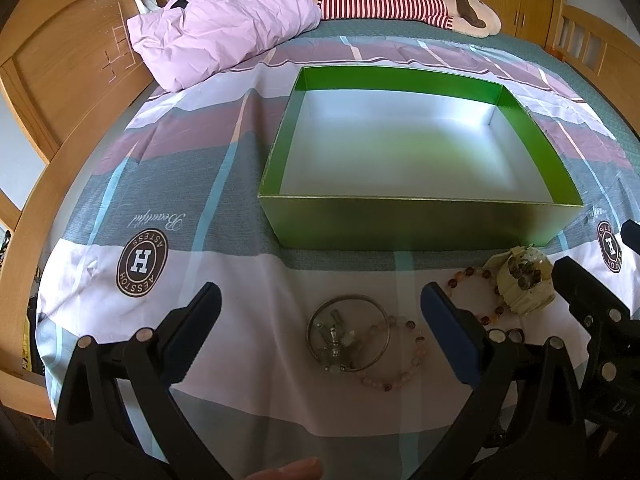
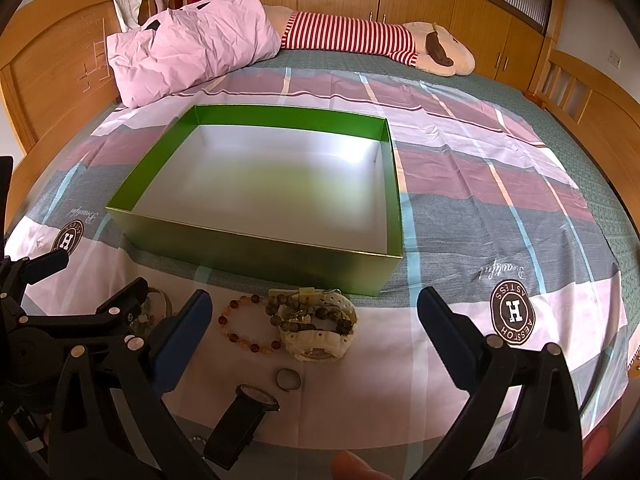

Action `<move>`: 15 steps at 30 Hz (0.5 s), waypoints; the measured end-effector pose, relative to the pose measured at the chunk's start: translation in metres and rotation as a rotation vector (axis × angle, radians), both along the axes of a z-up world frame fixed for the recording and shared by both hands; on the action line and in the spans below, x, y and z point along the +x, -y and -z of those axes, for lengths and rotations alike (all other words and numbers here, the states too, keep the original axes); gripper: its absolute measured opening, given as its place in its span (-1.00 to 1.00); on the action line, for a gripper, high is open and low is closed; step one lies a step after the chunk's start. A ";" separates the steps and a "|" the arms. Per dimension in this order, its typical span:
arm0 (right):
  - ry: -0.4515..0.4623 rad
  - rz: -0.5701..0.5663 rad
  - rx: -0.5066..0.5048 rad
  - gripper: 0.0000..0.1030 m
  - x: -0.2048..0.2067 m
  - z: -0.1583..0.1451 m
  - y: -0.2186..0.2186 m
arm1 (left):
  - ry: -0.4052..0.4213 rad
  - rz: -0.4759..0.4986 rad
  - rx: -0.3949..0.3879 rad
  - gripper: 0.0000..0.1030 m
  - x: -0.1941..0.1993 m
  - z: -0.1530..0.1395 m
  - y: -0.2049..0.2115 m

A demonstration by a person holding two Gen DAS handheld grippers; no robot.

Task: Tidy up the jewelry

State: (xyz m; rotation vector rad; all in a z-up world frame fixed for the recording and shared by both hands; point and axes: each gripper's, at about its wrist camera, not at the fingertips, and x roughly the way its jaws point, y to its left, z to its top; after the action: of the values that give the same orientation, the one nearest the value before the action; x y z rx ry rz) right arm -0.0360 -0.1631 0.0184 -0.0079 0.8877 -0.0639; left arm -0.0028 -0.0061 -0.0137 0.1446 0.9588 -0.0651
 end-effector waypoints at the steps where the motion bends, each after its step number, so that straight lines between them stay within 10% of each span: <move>1: 0.000 0.000 -0.001 0.97 0.000 0.001 0.002 | 0.000 0.000 0.000 0.96 -0.001 0.001 0.000; 15: -0.004 0.004 -0.002 0.97 0.000 0.004 0.002 | -0.008 0.002 0.009 0.96 0.001 -0.001 -0.001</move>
State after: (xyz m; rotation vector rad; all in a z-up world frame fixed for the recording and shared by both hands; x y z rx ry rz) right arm -0.0360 -0.1648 0.0143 -0.0077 0.8916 -0.0687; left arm -0.0014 -0.0049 -0.0128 0.1533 0.9668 -0.0635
